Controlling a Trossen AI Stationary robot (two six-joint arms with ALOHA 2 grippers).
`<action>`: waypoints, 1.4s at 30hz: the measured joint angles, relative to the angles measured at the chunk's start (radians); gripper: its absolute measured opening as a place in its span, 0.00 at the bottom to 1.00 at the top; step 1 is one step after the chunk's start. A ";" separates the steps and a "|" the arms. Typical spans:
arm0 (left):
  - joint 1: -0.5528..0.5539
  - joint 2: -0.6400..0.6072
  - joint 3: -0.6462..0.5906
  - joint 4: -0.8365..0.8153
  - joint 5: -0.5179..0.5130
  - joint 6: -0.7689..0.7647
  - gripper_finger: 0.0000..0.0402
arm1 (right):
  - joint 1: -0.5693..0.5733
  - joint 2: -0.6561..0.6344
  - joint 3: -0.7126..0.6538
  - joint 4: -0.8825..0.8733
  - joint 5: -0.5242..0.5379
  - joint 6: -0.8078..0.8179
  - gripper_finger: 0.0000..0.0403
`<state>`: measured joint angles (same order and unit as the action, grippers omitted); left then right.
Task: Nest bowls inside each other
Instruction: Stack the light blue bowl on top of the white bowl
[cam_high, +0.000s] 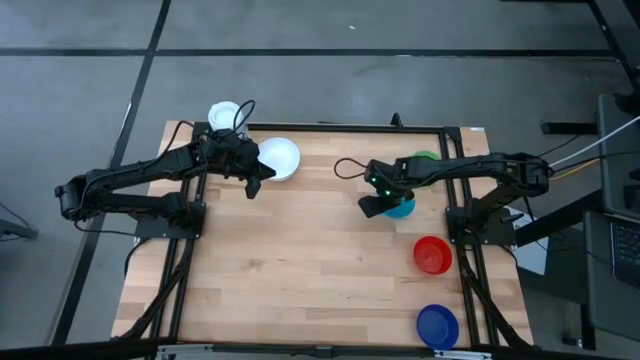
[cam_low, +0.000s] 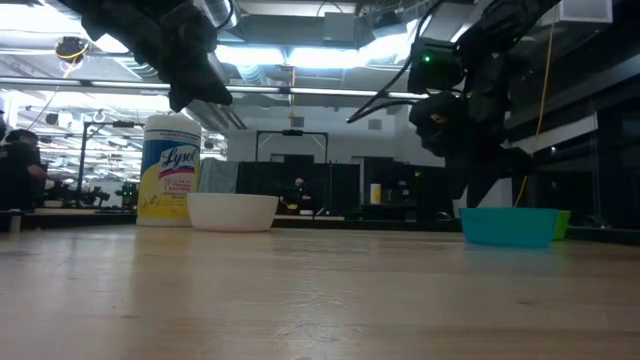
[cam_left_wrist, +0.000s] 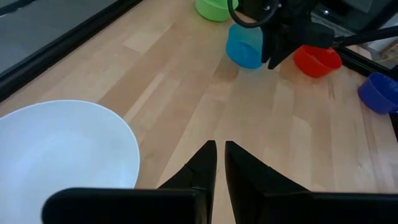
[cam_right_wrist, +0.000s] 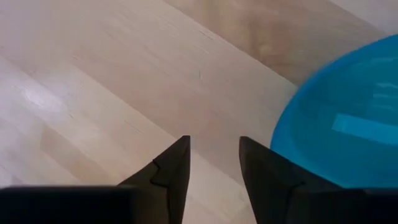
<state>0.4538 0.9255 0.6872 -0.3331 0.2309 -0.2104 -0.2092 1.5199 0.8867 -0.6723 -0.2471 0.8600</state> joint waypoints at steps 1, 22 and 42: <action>0.000 0.000 0.000 0.000 0.000 0.000 0.07 | -0.001 0.000 0.000 0.008 0.000 0.001 0.34; 0.000 0.000 0.000 -0.001 0.000 0.013 0.08 | -0.074 -0.033 0.081 -0.184 0.046 -0.083 0.35; 0.000 0.000 0.000 -0.007 -0.001 0.015 0.08 | -0.078 0.017 0.023 -0.081 0.048 -0.053 0.35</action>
<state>0.4534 0.9254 0.6872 -0.3406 0.2302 -0.1951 -0.2871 1.5366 0.9100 -0.7537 -0.1995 0.8068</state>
